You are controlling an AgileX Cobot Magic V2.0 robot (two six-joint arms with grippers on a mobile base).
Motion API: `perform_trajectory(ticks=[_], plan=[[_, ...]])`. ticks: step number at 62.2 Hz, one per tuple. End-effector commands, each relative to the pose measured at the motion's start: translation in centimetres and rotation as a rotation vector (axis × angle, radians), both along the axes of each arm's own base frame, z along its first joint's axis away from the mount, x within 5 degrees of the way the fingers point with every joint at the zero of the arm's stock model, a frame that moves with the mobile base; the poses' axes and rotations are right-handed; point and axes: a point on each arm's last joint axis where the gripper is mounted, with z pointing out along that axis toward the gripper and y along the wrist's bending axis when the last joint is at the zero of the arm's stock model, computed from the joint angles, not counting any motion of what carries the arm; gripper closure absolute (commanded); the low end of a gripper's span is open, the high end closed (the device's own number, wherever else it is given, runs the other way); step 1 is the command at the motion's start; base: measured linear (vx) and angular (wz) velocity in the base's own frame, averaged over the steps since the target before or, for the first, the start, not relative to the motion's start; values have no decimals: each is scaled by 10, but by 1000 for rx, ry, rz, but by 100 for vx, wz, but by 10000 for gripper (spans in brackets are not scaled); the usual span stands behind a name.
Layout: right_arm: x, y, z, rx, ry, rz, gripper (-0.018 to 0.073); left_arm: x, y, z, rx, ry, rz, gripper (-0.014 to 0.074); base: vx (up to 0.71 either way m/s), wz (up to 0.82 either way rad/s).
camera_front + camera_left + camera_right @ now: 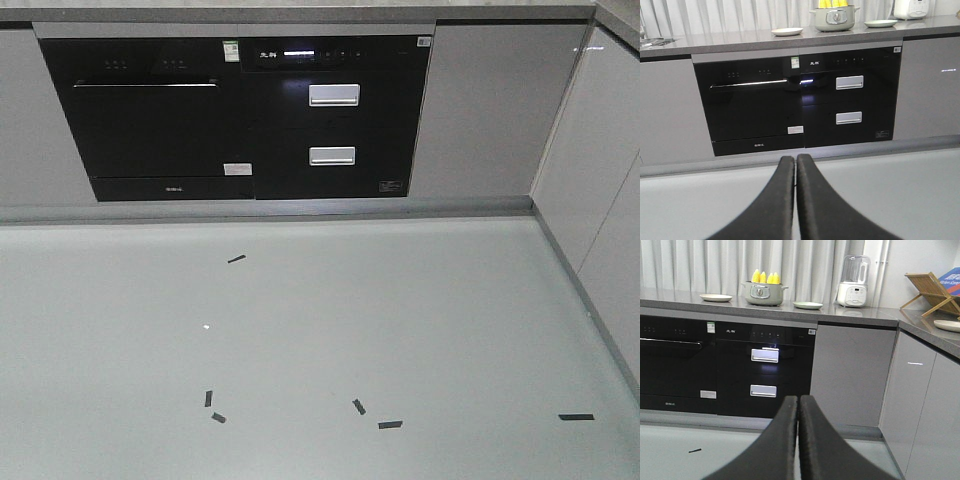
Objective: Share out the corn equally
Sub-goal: 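Drive the base forward toward the counter with the corn pot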
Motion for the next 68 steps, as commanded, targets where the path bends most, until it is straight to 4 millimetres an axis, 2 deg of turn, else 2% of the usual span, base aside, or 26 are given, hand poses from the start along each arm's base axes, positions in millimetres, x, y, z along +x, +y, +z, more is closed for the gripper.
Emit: perform_trajectory(ticks=[1, 68], plan=[[-1, 0, 4, -1, -69, 1, 561, -1, -1, 7, -13, -91, -9, 603, 0, 0], [-1, 0, 4, -1, -69, 1, 561, -1, -1, 7, -13, -91, -9, 603, 0, 0]])
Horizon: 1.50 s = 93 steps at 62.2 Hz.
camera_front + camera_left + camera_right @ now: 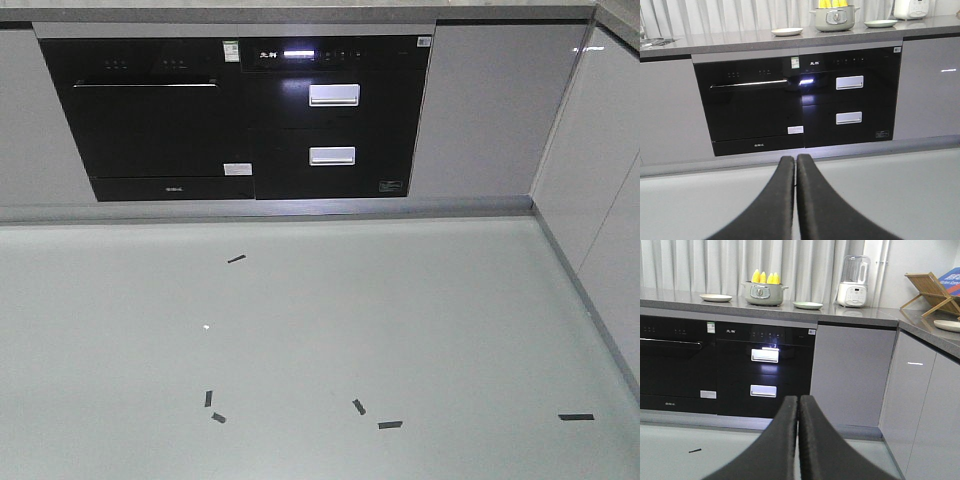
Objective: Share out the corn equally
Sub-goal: 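Drive the base forward toward the counter with the corn pot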
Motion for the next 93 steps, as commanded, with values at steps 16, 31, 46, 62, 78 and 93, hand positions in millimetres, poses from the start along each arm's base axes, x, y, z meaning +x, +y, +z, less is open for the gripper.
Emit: perform_trajectory(ticks=[16, 31, 46, 62, 78, 93], plan=[[-1, 0, 4, -1, -69, 1, 561, -1, -1, 7, -13, -91, -9, 603, 0, 0], [-1, 0, 4, -1, -69, 1, 561, -1, -1, 7, -13, -91, -9, 603, 2, 0], [-1, 0, 4, -1, -69, 1, 561, -1, -1, 7, -13, -91, -9, 603, 4, 0], [-1, 0, 4, -1, -69, 1, 561, -1, -1, 7, -13, -91, -9, 603, 7, -1], [-1, 0, 4, -1, -69, 1, 561, -1, -1, 7, -13, -91, -9, 603, 11, -2], [-1, 0, 4, -1, -70, 1, 561, -1, -1, 7, -13, -91, -9, 603, 11, -3]])
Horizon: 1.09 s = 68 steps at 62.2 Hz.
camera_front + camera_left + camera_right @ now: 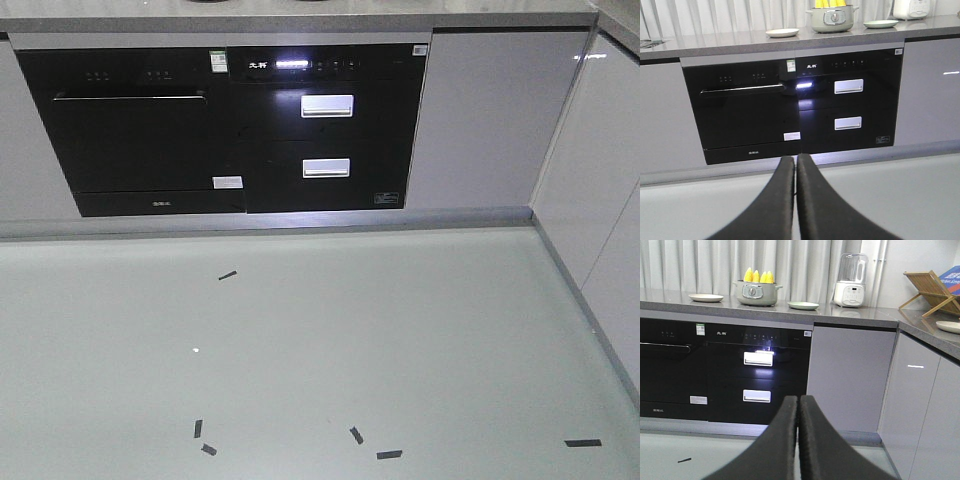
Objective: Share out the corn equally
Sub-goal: 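Drive the base forward toward the counter with the corn pot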
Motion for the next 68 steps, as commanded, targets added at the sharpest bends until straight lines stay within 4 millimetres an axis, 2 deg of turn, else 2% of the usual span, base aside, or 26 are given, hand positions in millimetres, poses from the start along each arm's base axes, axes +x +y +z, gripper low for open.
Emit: perform_trajectory(ticks=[1, 68], plan=[[-1, 0, 4, -1, -70, 1, 561, -1, -1, 7, -13, -91, -9, 603, 10, 0], [-1, 0, 4, -1, -69, 1, 561, -1, -1, 7, -13, -91, -9, 603, 10, 4]])
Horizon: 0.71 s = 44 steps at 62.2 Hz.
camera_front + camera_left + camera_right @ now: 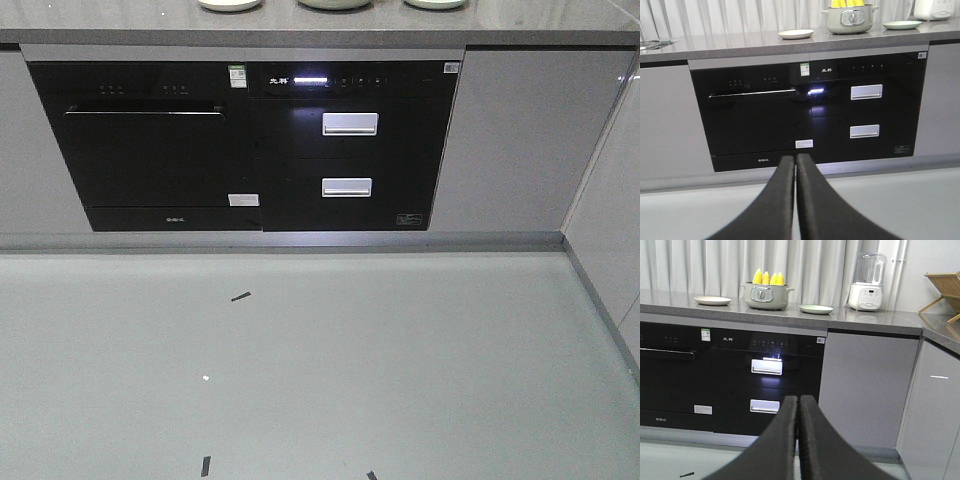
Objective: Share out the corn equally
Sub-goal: 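Drive the base forward toward the counter with the corn pot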
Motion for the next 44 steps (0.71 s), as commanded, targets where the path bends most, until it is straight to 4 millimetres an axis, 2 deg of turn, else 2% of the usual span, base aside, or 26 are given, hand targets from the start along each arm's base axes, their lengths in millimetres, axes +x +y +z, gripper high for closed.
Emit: perform_trajectory(ticks=[1, 44], plan=[[-1, 0, 4, -1, -69, 1, 561, -1, -1, 7, -13, -91, -9, 603, 15, 1], [-1, 0, 4, -1, -69, 1, 561, -1, -1, 7, -13, -91, -9, 603, 17, 2]])
